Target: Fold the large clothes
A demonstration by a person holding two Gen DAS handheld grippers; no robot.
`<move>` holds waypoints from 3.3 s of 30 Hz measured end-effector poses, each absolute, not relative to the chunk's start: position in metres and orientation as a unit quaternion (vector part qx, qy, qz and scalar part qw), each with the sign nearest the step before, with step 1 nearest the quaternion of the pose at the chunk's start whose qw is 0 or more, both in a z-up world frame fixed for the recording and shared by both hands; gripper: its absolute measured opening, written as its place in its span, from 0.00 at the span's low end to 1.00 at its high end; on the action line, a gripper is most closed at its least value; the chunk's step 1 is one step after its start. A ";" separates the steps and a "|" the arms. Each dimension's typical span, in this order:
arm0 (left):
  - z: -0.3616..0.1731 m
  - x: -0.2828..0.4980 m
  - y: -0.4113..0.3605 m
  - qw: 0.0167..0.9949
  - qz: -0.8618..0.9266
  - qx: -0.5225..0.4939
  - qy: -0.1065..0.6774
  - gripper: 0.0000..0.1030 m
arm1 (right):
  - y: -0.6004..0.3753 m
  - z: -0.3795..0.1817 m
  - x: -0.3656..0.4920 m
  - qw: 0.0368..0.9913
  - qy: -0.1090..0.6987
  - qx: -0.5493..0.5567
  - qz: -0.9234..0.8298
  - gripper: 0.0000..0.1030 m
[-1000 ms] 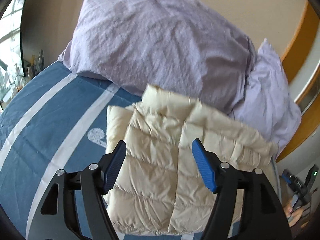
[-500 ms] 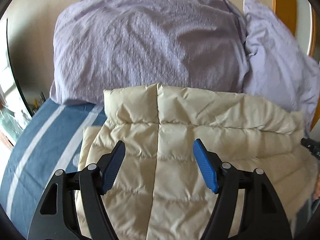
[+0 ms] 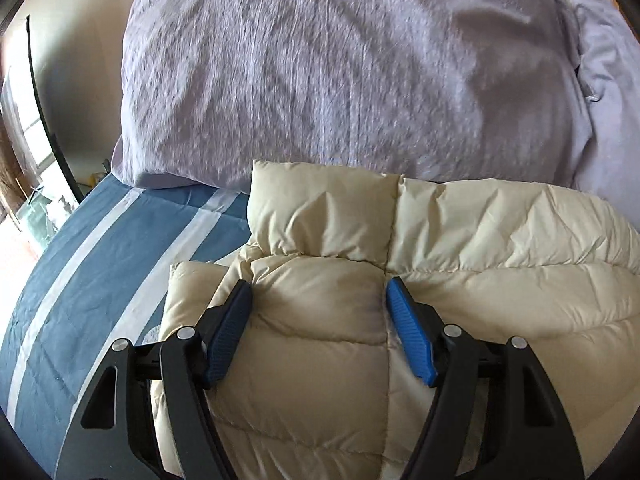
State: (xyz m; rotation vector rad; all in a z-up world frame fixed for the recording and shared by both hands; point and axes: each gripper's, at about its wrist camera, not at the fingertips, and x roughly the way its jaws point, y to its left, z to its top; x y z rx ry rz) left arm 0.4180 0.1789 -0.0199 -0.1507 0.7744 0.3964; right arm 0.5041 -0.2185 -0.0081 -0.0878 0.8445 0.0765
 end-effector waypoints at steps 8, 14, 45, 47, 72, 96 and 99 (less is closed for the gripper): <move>-0.031 0.426 0.185 0.894 0.206 -0.077 0.390 0.70 | -0.229 -0.020 0.516 0.900 0.435 -0.016 0.023 0.67; -0.032 0.428 0.183 0.890 0.213 -0.068 0.398 0.72 | -0.230 -0.019 0.518 0.896 0.443 -0.027 -0.007 0.71; -0.001 0.460 0.050 0.912 0.167 -0.015 0.376 0.76 | -0.101 0.029 0.501 0.911 0.399 -0.035 0.101 0.79; -0.007 0.463 0.056 0.909 0.168 -0.024 0.380 0.76 | -0.101 0.023 0.504 0.907 0.408 -0.030 0.101 0.79; -0.048 0.510 0.054 0.893 0.169 -0.030 0.417 0.78 | -0.108 -0.016 0.532 0.884 0.458 -0.029 0.085 0.86; -0.043 0.432 0.041 0.907 0.175 -0.007 0.382 0.81 | -0.132 0.007 0.439 0.897 0.428 -0.031 0.108 0.86; -0.047 0.432 0.039 0.905 0.183 0.005 0.385 0.82 | -0.122 0.000 0.444 0.896 0.429 -0.036 0.106 0.86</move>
